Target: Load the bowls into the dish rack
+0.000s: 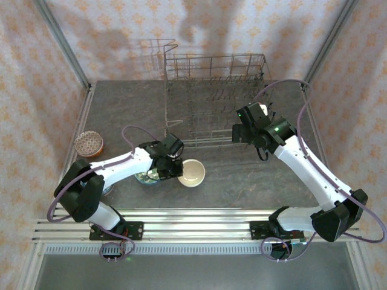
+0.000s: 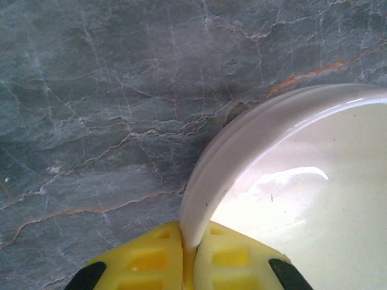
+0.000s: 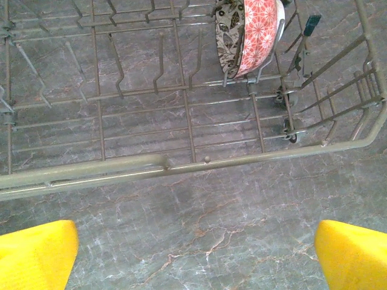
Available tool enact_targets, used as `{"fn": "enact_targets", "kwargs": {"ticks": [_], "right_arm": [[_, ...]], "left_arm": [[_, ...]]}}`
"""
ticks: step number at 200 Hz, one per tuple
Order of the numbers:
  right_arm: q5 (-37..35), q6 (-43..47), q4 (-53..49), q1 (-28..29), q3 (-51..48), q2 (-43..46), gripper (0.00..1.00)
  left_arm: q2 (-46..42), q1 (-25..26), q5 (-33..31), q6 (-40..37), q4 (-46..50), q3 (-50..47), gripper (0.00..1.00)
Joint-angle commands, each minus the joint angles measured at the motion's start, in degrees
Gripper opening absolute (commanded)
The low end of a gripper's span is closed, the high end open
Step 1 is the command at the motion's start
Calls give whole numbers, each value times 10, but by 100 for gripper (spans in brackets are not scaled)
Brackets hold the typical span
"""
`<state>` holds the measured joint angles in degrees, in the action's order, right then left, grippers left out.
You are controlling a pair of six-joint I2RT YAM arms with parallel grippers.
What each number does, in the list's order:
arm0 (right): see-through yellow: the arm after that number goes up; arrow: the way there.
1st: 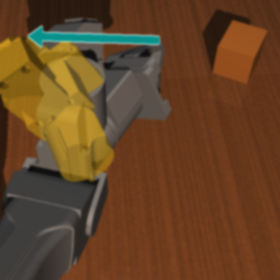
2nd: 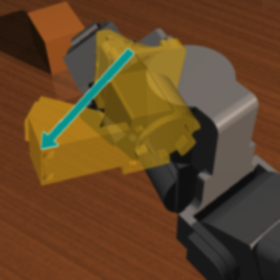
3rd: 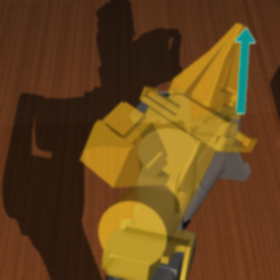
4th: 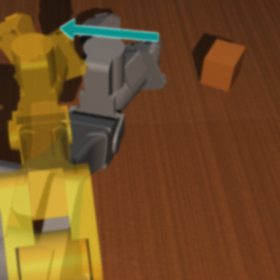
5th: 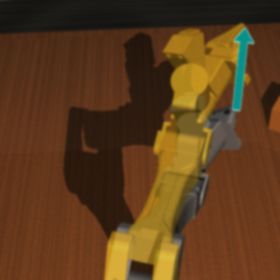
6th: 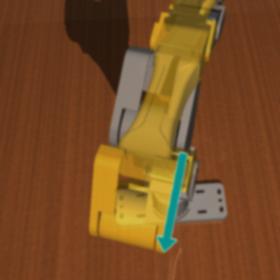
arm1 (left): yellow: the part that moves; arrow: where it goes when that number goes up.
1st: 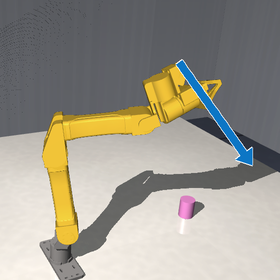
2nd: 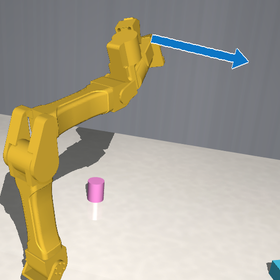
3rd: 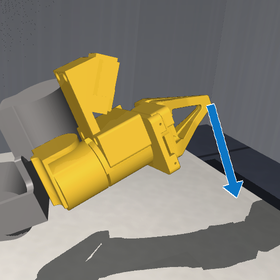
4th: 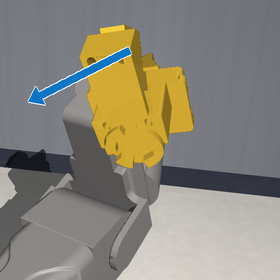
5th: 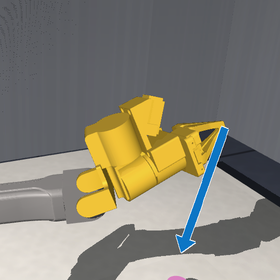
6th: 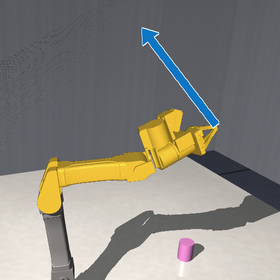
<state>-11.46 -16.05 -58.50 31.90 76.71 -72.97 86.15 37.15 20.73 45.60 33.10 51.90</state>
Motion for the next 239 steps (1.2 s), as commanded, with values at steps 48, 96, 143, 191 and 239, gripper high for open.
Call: {"fn": "enact_targets", "kwargs": {"ticks": [48,96,143,191,239], "right_arm": [[22,-8,-24,4,17,9,98],[55,-9,-35,4,44,12,94],[92,2,-41,8,94,20,88],[118,14,-51,48,178,3,77],[124,30,-56,97,260,-39,69]], "left_arm": [[-73,14,6,-6,-12,4,2],[-135,15,-13,-31,31,42,0],[-157,14,-50,-74,99,156,0],[-124,20,-118,-99,105,270,0],[-48,21,-174,-139,131,390,0]]}}
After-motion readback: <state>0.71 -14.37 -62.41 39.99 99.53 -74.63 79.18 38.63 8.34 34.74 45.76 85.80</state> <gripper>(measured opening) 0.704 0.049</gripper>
